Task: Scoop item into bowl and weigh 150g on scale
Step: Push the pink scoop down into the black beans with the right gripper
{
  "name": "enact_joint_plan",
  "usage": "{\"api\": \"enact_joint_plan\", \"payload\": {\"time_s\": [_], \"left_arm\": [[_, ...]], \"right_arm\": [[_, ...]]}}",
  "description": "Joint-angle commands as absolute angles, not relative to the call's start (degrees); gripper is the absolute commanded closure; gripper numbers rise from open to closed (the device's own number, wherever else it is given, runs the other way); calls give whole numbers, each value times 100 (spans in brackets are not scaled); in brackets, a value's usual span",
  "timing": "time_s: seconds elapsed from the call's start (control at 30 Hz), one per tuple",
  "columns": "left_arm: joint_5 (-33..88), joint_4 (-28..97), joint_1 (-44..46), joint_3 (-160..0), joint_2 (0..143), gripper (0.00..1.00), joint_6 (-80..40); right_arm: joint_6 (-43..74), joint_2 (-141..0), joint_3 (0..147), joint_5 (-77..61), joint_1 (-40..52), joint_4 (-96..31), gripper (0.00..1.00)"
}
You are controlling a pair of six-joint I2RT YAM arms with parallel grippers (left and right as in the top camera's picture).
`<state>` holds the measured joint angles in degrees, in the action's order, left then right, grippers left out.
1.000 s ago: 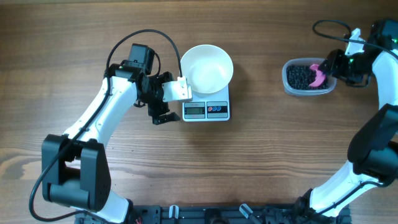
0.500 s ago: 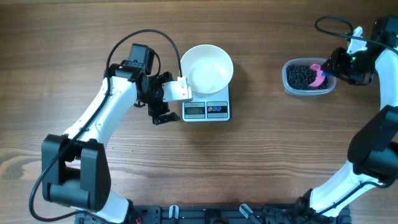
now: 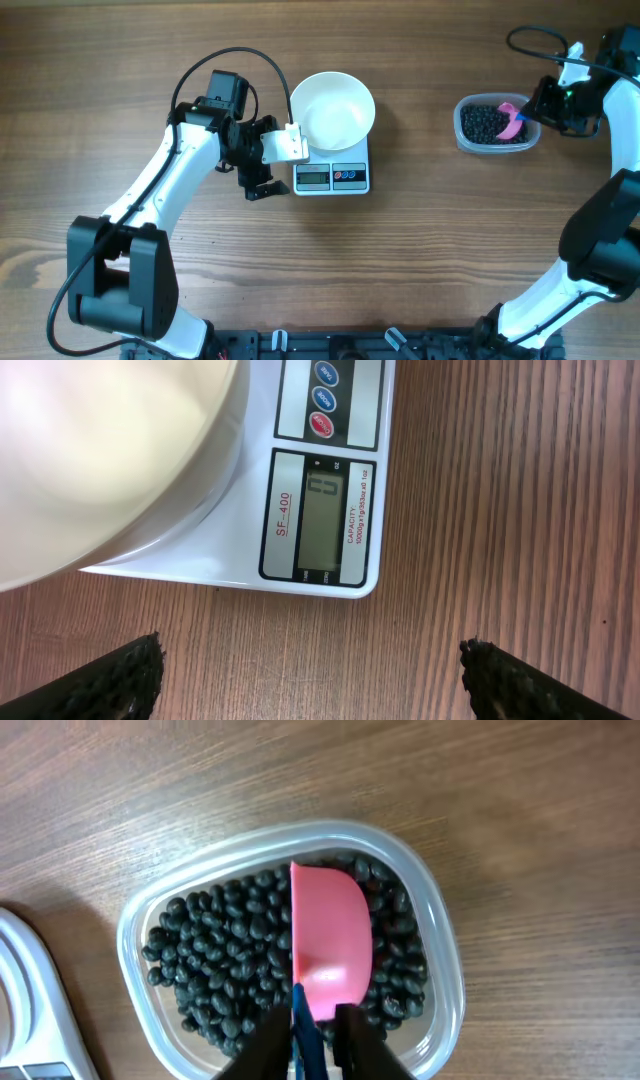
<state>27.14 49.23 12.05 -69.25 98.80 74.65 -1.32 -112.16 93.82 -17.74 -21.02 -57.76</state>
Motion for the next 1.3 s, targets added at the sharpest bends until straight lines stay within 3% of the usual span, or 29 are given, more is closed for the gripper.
{"api": "enact_joint_plan", "payload": {"time_s": [0.0, 0.33, 0.43, 0.5, 0.53, 0.57, 0.63, 1.27], "left_arm": [[2847, 4923, 1203, -6884, 9839, 0, 7413], [2845, 4923, 1203, -6884, 9839, 0, 7413], [2847, 4923, 1203, -6884, 9839, 0, 7413], [2847, 4923, 1203, -6884, 9839, 0, 7413], [2845, 4923, 1203, -6884, 9839, 0, 7413], [2847, 4923, 1203, -6884, 9839, 0, 7413], [2847, 4923, 1203, -6884, 9839, 0, 7413], [2847, 4923, 1203, -6884, 9839, 0, 7413]], "right_arm": [[-47, -11078, 9478, -1767, -2058, -5699, 96], [60, -11078, 9478, -1667, -2058, -5360, 96], [58, -11078, 9476, -1669, -2058, -5310, 81], [38, -11078, 9476, -1664, -2058, -5378, 78], [30, -11078, 9476, -1667, -2058, -5415, 79], [14, -11078, 9478, -1667, -2058, -5426, 88], [14, -11078, 9478, -1667, -2058, -5419, 96], [-517, -10584, 10062, -963, -2040, -6219, 96]]}}
